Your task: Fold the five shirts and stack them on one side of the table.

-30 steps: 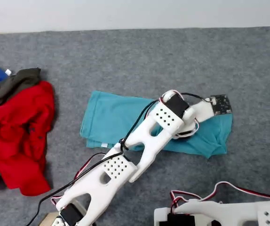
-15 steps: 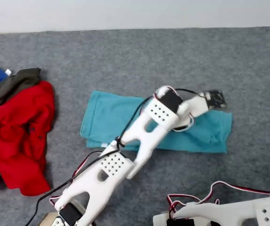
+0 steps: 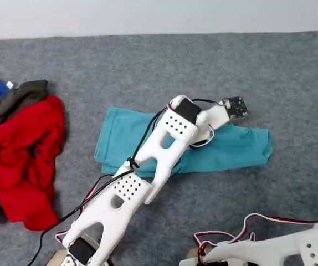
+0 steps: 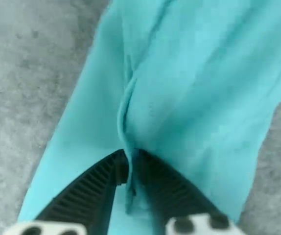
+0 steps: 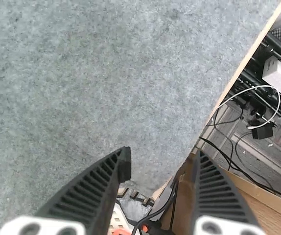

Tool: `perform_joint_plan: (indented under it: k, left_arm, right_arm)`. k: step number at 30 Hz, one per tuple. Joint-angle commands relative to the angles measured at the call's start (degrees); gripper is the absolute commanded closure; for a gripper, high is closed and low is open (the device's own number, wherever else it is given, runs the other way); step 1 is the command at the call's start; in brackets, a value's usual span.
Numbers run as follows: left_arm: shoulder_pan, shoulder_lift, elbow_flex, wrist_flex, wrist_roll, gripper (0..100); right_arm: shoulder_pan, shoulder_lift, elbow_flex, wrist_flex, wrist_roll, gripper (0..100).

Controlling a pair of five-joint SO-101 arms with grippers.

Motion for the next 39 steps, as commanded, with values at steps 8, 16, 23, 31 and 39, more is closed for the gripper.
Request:
perform_joint_plan:
  k: [8, 16, 23, 31, 39]
  left_arm:
    - [2.20, -7.65, -1.98, 1.67, 1.67, 80]
    - [-4.31, -22.68, -2.07, 1.67, 15.30, 81]
    - [-18.90, -33.41, -1.89, 1.76, 26.73, 96]
    - [-28.75, -49.93, 14.46, 1.85, 30.42, 100]
    - [-36.66, -79.47, 50.68, 1.67, 29.98, 100]
  right_arm:
    - [-0.48, -1.01, -0.62, 2.07, 0.53, 78.6]
    - [-8.75, -1.01, -1.14, 1.45, 0.70, 78.6]
    - [-31.16, 3.30, -0.70, -4.53, 0.35, 80.5]
    - [-52.88, 17.80, -4.13, -8.57, 0.26, 98.9]
    - [-56.84, 31.43, -7.30, -18.59, 0.26, 98.9]
